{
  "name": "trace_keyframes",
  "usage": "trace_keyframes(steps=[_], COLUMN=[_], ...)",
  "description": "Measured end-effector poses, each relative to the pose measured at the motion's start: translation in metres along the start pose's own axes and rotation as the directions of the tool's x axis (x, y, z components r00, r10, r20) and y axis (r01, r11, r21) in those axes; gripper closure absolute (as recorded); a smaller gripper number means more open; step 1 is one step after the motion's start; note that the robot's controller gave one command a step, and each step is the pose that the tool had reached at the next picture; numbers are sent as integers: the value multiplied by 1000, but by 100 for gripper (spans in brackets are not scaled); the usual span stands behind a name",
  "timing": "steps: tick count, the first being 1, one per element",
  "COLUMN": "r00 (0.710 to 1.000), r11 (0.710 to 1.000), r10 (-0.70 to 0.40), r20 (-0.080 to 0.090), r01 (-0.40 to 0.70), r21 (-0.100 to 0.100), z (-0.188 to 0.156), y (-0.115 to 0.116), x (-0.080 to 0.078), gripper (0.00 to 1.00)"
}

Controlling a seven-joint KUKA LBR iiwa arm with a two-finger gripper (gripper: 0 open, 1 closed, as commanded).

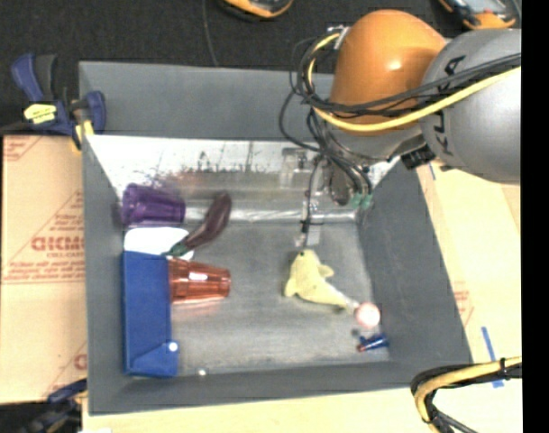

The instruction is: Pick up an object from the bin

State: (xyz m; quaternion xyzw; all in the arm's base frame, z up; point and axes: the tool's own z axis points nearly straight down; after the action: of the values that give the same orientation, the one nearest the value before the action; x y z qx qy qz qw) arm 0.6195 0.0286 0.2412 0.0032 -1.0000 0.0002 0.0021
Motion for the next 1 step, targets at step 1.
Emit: trace_keyframes(steps=[1], r00=[1000], r11=[1000], r10=[1], r20=[9], r01=[-1], r21=[-1], z=[-5], y=[0], x=[-1], gripper=[0])
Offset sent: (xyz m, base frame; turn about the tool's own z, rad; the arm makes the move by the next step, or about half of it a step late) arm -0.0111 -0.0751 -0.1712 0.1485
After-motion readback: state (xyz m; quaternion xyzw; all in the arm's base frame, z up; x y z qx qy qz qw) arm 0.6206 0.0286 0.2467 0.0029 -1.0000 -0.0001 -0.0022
